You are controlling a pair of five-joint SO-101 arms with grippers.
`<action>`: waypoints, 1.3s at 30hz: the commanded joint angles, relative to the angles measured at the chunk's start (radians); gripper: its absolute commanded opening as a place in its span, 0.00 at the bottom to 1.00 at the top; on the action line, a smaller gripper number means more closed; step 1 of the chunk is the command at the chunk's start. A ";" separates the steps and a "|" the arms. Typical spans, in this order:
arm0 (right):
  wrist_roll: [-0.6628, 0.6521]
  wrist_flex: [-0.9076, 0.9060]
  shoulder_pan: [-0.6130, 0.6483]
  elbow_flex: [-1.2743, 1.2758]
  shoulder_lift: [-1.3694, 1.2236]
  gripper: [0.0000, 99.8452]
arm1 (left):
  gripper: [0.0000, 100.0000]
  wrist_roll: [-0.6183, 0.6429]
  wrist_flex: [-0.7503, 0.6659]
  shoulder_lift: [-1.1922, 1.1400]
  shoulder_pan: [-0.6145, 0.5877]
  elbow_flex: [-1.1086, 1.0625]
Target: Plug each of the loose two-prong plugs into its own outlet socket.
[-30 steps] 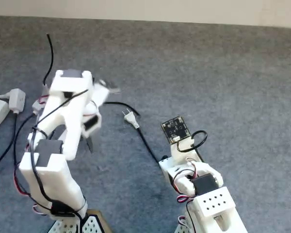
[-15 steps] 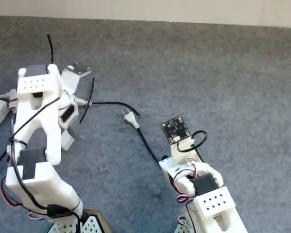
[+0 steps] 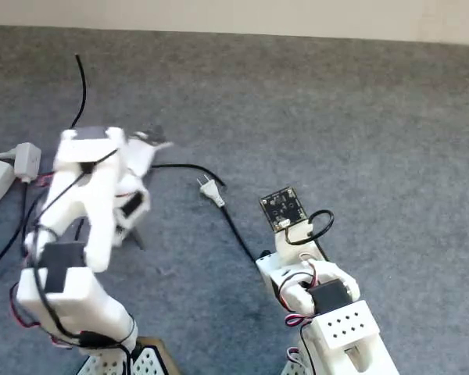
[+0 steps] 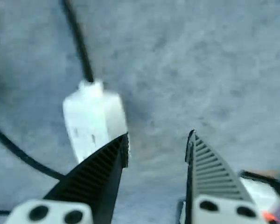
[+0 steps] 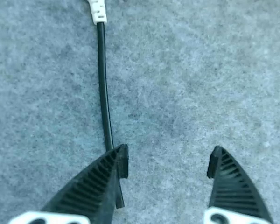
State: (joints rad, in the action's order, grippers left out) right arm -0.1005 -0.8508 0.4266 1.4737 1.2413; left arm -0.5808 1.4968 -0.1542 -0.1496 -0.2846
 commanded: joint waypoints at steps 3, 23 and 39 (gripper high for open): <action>-0.012 0.018 0.008 -0.008 0.016 0.27 | 0.21 0.064 0.017 0.008 0.153 -0.012; -0.012 0.018 0.008 -0.008 0.016 0.27 | 0.22 -0.048 0.098 0.105 -0.087 0.128; -0.012 0.018 0.008 -0.008 0.016 0.27 | 0.22 -0.092 -0.224 0.105 -0.114 -0.127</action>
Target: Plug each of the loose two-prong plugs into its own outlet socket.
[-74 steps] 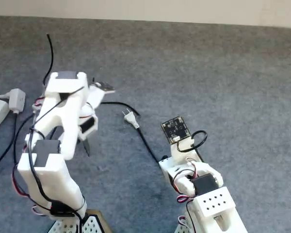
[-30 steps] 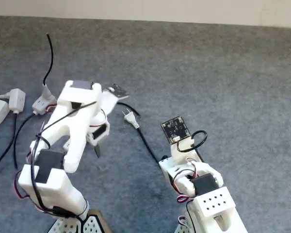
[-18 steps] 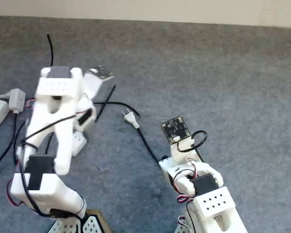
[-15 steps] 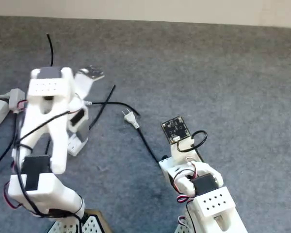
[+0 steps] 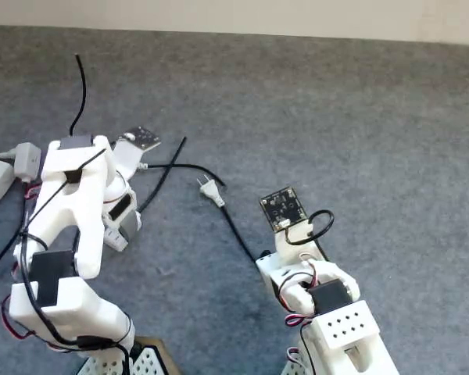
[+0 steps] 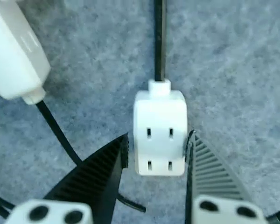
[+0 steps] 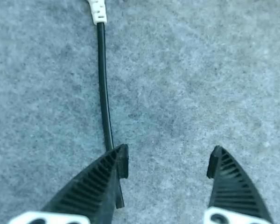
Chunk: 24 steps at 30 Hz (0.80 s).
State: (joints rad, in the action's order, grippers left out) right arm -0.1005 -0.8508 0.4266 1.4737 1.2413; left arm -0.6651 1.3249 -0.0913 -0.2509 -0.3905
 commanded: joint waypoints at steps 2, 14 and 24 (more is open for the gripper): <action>-0.012 0.018 0.008 -0.008 0.016 0.27 | 0.22 -0.008 -0.058 0.042 -0.012 -0.039; -0.012 0.018 0.008 -0.008 0.016 0.27 | 0.00 -0.063 -0.012 0.044 0.203 -0.186; -0.012 0.018 0.008 -0.008 0.016 0.27 | 0.00 -0.117 0.161 0.054 0.484 -0.225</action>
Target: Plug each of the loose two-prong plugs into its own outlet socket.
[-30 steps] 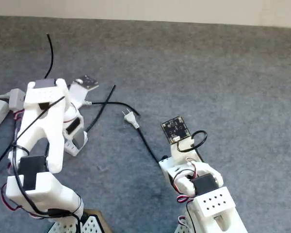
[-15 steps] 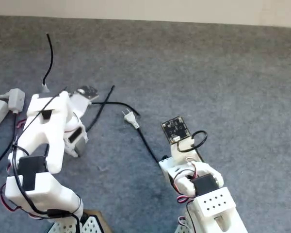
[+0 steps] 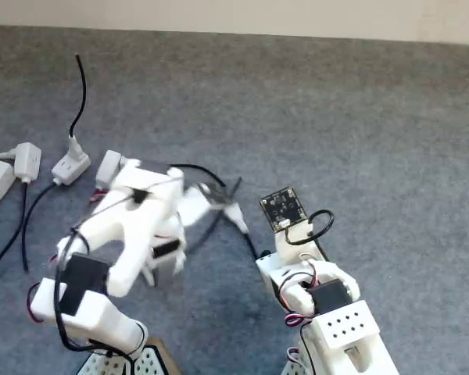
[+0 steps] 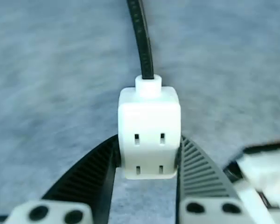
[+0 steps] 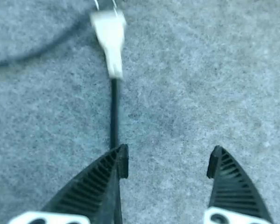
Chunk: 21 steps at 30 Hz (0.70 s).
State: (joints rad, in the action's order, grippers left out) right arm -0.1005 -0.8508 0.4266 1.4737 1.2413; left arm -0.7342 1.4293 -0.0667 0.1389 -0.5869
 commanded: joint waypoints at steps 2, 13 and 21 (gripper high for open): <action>-0.012 0.018 0.008 -0.008 0.016 0.27 | 0.00 -0.046 0.054 0.030 0.117 -0.058; -0.054 0.013 0.008 -0.010 0.012 0.27 | 0.28 0.011 0.060 0.030 -0.065 0.088; -0.061 -0.028 0.010 -0.019 0.010 0.27 | 0.29 -0.115 0.189 0.028 -0.203 0.311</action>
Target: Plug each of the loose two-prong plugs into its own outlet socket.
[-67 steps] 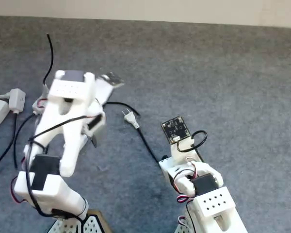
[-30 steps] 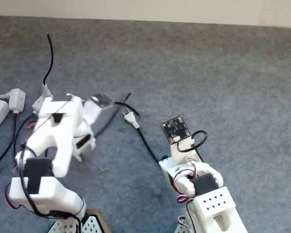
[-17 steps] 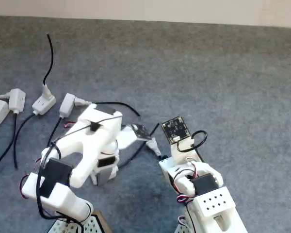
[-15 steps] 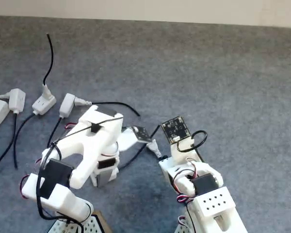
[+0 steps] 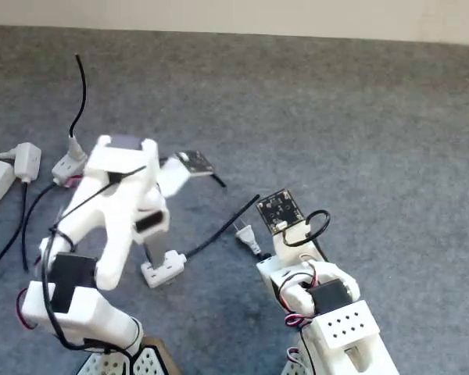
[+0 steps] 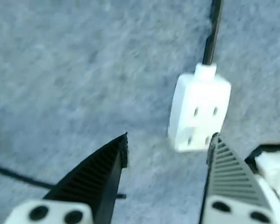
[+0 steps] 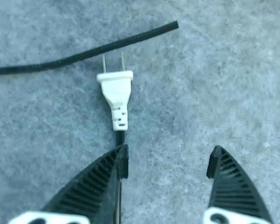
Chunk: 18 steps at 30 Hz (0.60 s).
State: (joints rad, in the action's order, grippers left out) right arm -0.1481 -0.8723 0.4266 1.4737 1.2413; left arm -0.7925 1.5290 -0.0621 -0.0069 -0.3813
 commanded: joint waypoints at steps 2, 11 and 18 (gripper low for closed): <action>-0.015 -0.016 0.010 -0.044 0.004 0.27 | 0.29 -0.054 0.095 0.024 -0.105 0.163; -0.106 -0.104 0.120 -0.371 -0.404 0.27 | 0.29 0.172 0.095 -0.076 -0.483 0.538; -0.106 -0.101 0.130 -0.664 -0.812 0.27 | 0.29 0.170 -0.028 -0.294 -0.765 0.727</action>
State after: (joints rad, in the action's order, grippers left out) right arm -0.2401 -0.9720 0.5462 0.9843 0.6245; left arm -0.6299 1.5812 -0.2770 -0.6314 0.2325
